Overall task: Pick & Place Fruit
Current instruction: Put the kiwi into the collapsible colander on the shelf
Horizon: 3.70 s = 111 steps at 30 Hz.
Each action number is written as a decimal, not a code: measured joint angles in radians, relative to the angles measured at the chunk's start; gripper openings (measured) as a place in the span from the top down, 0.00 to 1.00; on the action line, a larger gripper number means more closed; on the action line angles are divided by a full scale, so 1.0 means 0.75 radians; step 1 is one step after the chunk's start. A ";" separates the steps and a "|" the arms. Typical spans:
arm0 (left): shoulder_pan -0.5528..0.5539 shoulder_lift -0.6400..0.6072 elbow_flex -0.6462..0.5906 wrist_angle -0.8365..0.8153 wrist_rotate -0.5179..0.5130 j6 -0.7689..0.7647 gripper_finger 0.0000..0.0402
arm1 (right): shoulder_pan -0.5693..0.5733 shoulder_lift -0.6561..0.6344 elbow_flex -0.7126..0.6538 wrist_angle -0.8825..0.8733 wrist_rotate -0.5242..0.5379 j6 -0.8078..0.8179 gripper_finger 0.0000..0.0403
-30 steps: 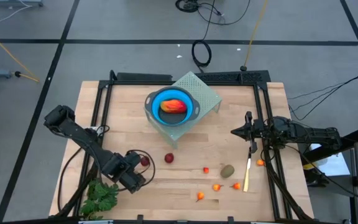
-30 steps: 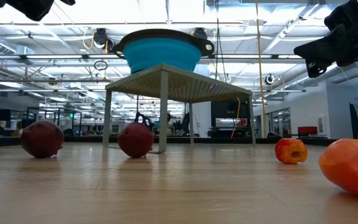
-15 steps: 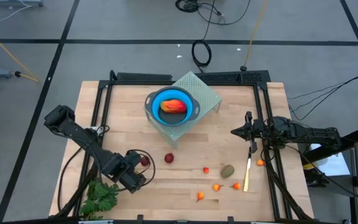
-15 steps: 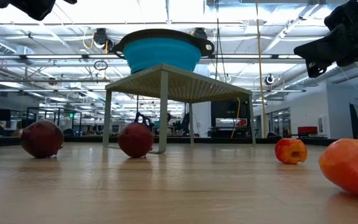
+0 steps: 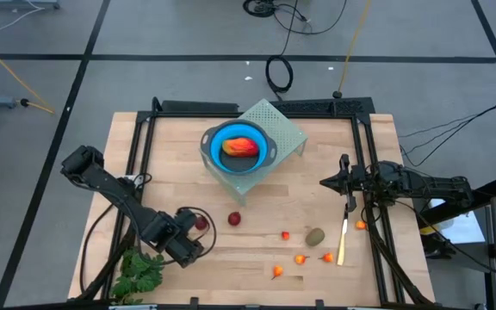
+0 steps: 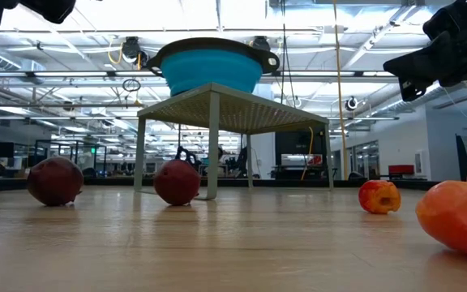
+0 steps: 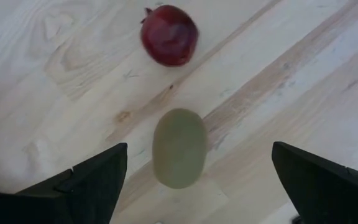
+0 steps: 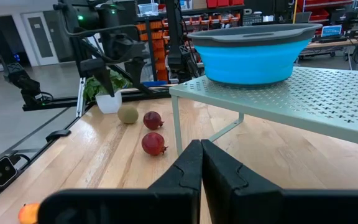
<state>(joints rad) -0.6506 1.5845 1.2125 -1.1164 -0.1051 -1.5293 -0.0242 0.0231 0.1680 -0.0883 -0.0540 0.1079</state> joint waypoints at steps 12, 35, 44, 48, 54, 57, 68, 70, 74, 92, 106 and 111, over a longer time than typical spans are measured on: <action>0.000 0.206 0.000 0.011 0.056 0.091 0.02 | 0.000 -0.001 0.000 0.000 0.000 0.000 1.00; 0.000 0.432 0.003 0.020 0.249 0.164 0.02 | 0.000 -0.001 0.000 0.001 0.000 0.000 1.00; -0.001 0.433 0.003 0.019 0.269 0.201 0.02 | 0.000 -0.001 0.000 0.001 0.000 0.000 1.00; -0.001 0.433 0.003 0.020 0.277 0.202 0.07 | 0.000 -0.001 0.000 0.001 0.000 0.000 1.00; -0.002 0.436 0.001 0.014 0.318 0.191 0.26 | 0.000 0.000 0.000 0.001 0.000 0.000 1.00; -0.003 0.437 -0.001 0.008 0.327 0.188 0.35 | 0.000 0.000 0.000 0.001 0.000 0.000 1.00; -0.003 0.438 -0.002 0.001 0.324 0.175 0.50 | 0.000 0.000 0.000 0.001 0.000 0.001 1.00; -0.003 0.438 -0.002 0.002 0.324 0.176 0.48 | 0.000 0.000 0.000 0.001 0.000 0.000 1.00; -0.003 0.438 -0.002 0.006 0.319 0.175 0.47 | 0.000 0.000 0.000 0.001 0.000 0.001 1.00; -0.001 0.048 0.000 0.031 -0.102 0.019 0.50 | 0.000 0.000 0.000 0.001 0.000 0.001 1.00; 0.010 -0.154 0.002 0.224 -0.560 -0.232 0.49 | 0.000 0.000 0.000 0.001 0.001 0.001 1.00; 0.015 -0.154 0.002 0.321 -0.559 -0.329 0.50 | 0.000 0.000 0.000 0.001 0.001 0.001 1.00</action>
<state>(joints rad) -0.6395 1.4689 1.2137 -0.8758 -0.5243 -1.7759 -0.0242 0.0231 0.1680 -0.0879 -0.0536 0.1085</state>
